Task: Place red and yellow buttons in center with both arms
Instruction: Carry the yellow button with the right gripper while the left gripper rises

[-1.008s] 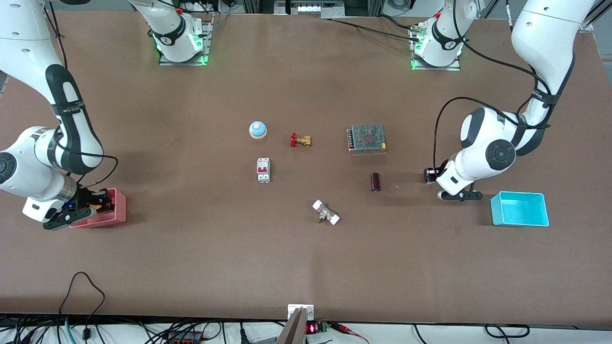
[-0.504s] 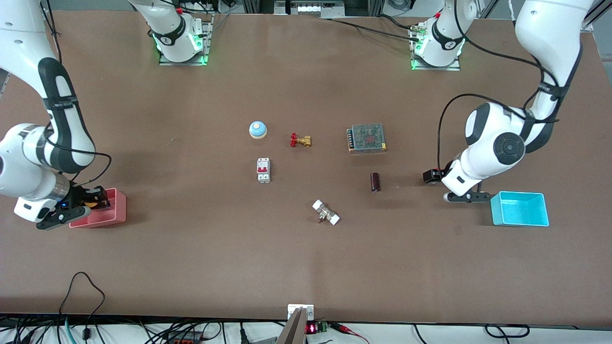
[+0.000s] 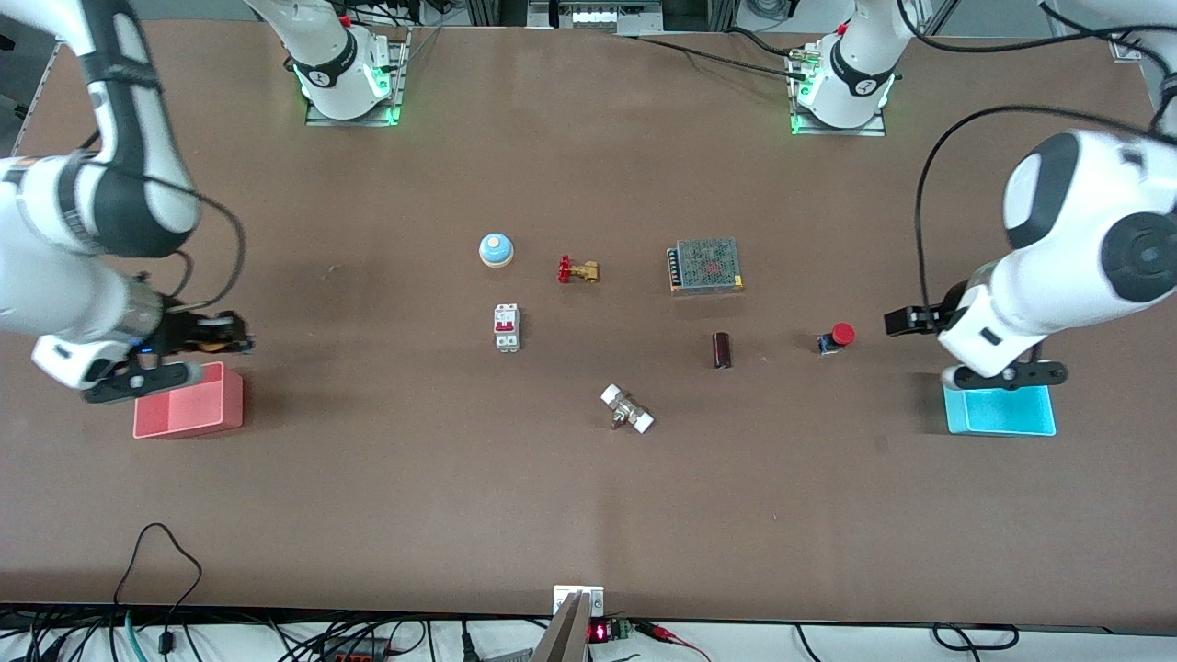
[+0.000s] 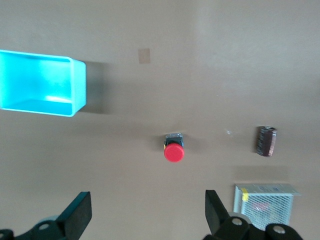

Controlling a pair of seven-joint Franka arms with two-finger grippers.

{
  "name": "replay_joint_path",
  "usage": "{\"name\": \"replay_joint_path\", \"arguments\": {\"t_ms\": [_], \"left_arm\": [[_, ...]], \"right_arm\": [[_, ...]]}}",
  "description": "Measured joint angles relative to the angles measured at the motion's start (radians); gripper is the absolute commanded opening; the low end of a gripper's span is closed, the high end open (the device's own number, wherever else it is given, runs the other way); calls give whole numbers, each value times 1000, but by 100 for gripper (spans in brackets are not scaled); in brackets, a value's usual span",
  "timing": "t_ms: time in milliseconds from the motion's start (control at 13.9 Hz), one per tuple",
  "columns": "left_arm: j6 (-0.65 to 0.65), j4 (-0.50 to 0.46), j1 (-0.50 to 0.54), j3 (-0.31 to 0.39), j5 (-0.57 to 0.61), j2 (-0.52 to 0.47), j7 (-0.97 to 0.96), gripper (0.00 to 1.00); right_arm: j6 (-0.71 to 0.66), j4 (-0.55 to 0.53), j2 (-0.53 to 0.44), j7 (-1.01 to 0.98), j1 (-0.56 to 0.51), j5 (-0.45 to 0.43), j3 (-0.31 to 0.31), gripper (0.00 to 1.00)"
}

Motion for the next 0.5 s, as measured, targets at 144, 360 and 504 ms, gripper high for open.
{"name": "replay_joint_path", "arguments": {"t_ms": [144,360,504], "left_arm": [[-77,102,0,-9,0,-3,8,100],[-98,144,0,-11,0,-3,87,100],[-98,145,1,-11,0,-2,148,100]], "right_arm": [[114,-64,10,121,64,-1,26,15],[358,-193,55,217,133,-2,29,15],[457,-237,94,251,168,-3,29,15]]}}
